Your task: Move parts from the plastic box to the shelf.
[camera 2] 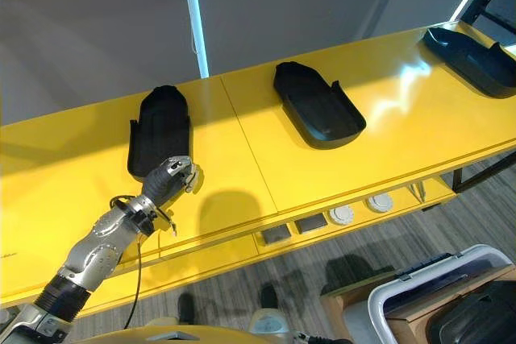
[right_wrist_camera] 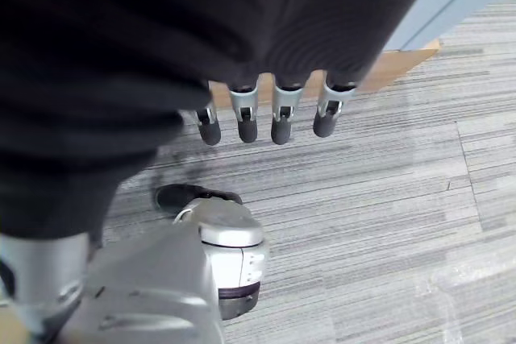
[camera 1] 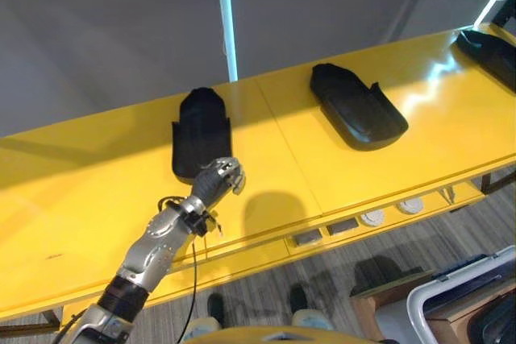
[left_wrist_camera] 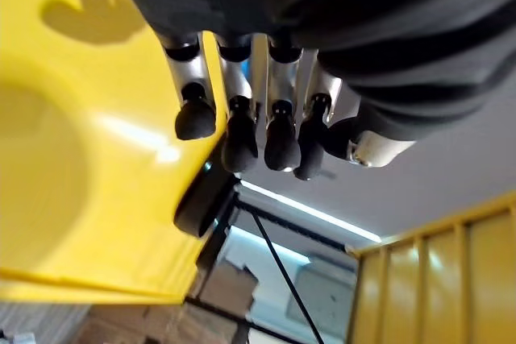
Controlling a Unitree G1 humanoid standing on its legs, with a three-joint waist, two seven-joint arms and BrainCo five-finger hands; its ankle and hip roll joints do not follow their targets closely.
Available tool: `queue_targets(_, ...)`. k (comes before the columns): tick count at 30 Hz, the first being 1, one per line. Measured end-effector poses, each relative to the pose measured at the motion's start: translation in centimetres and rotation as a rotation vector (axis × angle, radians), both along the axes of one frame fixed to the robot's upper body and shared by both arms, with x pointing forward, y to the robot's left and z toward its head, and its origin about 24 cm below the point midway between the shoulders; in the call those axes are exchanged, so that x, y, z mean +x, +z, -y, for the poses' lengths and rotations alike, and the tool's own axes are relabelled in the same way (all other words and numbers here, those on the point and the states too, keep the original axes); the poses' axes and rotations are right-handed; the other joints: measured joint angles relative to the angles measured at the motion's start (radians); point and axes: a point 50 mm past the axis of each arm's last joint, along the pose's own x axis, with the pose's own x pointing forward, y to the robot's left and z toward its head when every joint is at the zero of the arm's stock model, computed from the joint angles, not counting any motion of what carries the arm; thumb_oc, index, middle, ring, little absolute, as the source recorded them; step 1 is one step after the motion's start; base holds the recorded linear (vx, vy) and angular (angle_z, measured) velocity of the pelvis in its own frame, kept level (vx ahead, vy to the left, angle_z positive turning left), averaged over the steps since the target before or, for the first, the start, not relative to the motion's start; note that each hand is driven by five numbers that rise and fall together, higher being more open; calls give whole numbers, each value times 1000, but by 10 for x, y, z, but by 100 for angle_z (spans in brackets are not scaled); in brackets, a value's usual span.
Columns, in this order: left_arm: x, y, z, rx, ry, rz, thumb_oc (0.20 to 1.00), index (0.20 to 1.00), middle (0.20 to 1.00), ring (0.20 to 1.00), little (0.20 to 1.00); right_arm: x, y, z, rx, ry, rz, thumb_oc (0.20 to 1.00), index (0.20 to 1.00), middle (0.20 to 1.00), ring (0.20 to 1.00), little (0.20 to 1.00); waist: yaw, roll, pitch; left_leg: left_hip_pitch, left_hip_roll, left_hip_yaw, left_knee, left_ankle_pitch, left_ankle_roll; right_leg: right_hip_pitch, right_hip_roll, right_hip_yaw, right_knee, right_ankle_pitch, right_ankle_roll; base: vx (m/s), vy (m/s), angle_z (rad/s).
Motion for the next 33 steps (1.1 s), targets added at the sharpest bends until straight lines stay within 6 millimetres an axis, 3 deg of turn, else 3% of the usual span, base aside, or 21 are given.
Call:
queue_targets(1,-11,20,8,-51,-111,89,1000,1000,1000,1000,1000,6,1,-1,0,6,17,1000,1000,1000,1000,1000,8,-3,-1,12,0,-2,0,-1,1,16,-1,-3,0,0,0,-145,1,6)
queue_targets(4,-18,31,13,-126,-219,122,1000,1000,1000,1000,1000,8,1,0,-1,7,23,1000,1000,1000,1000,1000,15,-9,-18,18,-1,-11,0,-2,3,24,0,-5,0,-6,-4,-113,15,7)
queue_targets(10,-23,19,18,-97,-263,81,1000,1000,1000,1000,1000,14,1,-4,1,-12,43,1000,1000,1000,1000,1000,25,-31,-82,16,-1,-15,0,-4,0,24,-1,-8,0,-9,-12,-74,86,2)
queue_targets(14,-26,7,25,-86,-327,18,1000,1000,1000,1000,1000,21,0,-12,23,-104,81,1000,1000,1000,1000,1000,19,-65,-126,26,-12,-11,0,-4,3,25,-9,10,0,-14,-5,15,202,-4)
queue_targets(19,-42,-19,51,-2,-485,-86,1000,1000,1000,1000,1000,14,0,-10,35,-318,207,1000,1000,1000,1000,1000,-47,-81,-123,-10,-55,28,0,2,30,-39,-41,95,1,-23,12,-196,168,-25)
queue_targets(20,-43,-20,53,22,-512,-77,1000,1000,1000,1000,1000,16,0,-14,45,-370,251,1000,1000,1000,1000,1000,-75,-100,-109,-27,-74,54,8,6,30,-82,-46,128,5,-4,41,-604,-3,-156)
queue_targets(21,-40,-23,51,82,-496,-61,1000,1000,1000,1000,1000,28,3,-14,61,-460,352,1000,1000,1000,1000,1000,-117,-120,-61,-29,-67,162,7,-1,62,-150,-69,131,1,-27,145,-561,-49,-279)
queue_targets(22,-33,-33,54,121,-493,-76,1000,1000,1000,1000,1000,37,4,-12,44,-422,359,1000,1000,1000,1000,1000,-110,-77,-13,-34,1,321,1,-1,81,-228,-67,-88,99,-26,100,-618,-91,-325)
queue_targets(23,-27,-42,53,145,-465,-110,1000,1000,1000,1000,1000,37,5,-11,37,-389,353,1000,1000,1000,1000,1000,-114,-65,-4,-38,44,391,1,-2,81,-282,-57,-173,228,-22,71,-497,-103,-329)
queue_targets(24,-18,-47,50,178,-428,-117,1000,1000,1000,1000,1000,22,2,-7,26,-368,295,1000,1000,1000,1000,1000,-105,-46,15,-23,93,490,7,-1,83,-314,-75,-244,426,-72,40,-426,-118,-243)
queue_targets(25,-13,-45,50,189,-415,-108,1000,1000,1000,1000,1000,9,0,-4,11,-381,257,1000,1000,1000,1000,1000,-98,-39,18,-5,112,532,8,-5,78,-285,-98,-268,480,-101,24,-381,-202,-245)
queue_targets(26,-8,-37,52,182,-400,-65,1000,1000,1000,1000,1000,-10,-1,3,-15,-400,202,1000,1000,1000,1000,1000,-82,-38,19,38,120,569,8,-8,73,-171,-145,-276,438,-116,32,-308,-328,-148)
queue_targets(28,-4,-28,53,158,-368,-25,1000,1000,1000,1000,1000,-23,-2,4,-26,-376,169,1000,1000,1000,1000,1000,-69,-62,9,64,121,613,25,-8,35,-55,-189,-318,318,-88,16,-241,-399,-105)
queue_targets(29,-1,-26,50,155,-336,-21,1000,1000,1000,1000,1000,-32,-4,1,-18,-363,141,1000,1000,1000,1000,1000,-51,-82,8,63,132,620,77,-16,11,-27,-203,-345,286,-28,-34,-146,-431,-120)
queue_targets(30,0,-30,43,146,-284,-44,1000,1000,1000,1000,1000,-29,-3,0,-16,-336,142,1000,1000,1000,1000,1000,-35,-75,8,67,158,621,106,-17,-2,-13,-167,-356,221,-32,-26,-150,-559,-140)
queue_targets(32,-5,-41,36,139,-211,-104,1000,1000,1000,1000,1000,-13,-1,2,-12,-253,188,1000,1000,1000,1000,1000,-37,-32,6,36,258,607,208,-14,-1,4,-65,-371,91,9,-63,-139,-596,-141)
queue_targets(33,-9,-47,35,127,-164,-144,1000,1000,1000,1000,1000,-8,-2,-4,5,-219,198,1000,1000,1000,1000,1000,-45,-36,5,4,301,565,268,-37,-42,25,-36,-376,28,18,-67,-122,-481,-102)
